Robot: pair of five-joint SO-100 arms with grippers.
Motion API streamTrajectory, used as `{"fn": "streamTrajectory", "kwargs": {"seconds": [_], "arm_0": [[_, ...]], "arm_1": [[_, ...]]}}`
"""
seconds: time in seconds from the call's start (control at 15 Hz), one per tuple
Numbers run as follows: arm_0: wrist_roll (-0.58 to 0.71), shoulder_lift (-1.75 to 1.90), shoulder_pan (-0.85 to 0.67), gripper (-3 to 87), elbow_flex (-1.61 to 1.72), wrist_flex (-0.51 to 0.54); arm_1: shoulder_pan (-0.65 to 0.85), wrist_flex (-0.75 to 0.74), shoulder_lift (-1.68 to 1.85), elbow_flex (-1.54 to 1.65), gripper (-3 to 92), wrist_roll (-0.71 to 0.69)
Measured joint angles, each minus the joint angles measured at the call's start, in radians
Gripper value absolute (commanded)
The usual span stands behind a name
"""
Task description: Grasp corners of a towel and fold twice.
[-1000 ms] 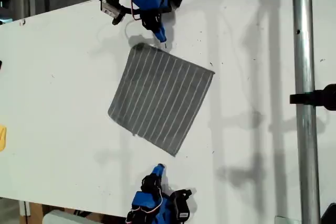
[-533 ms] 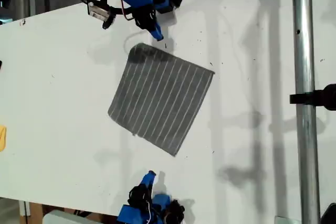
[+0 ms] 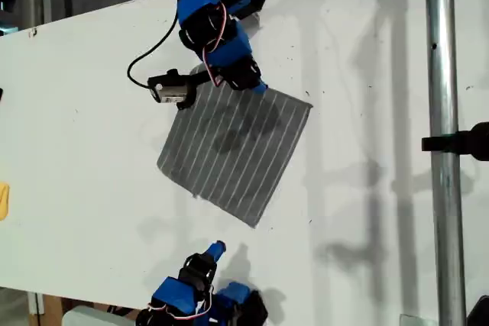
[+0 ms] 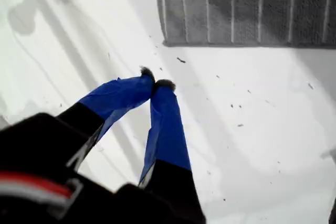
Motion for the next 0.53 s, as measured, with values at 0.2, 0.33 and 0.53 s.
{"fn": "streamTrajectory", "kwargs": {"seconds": [0.2,0.33,0.53], "arm_0": [[0.038,-0.08,0.021,-1.3,-0.071,0.006],[0.041,-0.097,0.023,0.2,-0.071,0.012],[0.04,-0.098,0.034,0.4,-0.064,0.014]], "arm_1": [[-0.02,0.008,-0.087,-0.038,34.3,0.0],[-0.012,0.029,-0.126,-0.026,47.4,-0.017],[0.008,-0.003,-0.296,0.006,43.1,-0.092]]}}
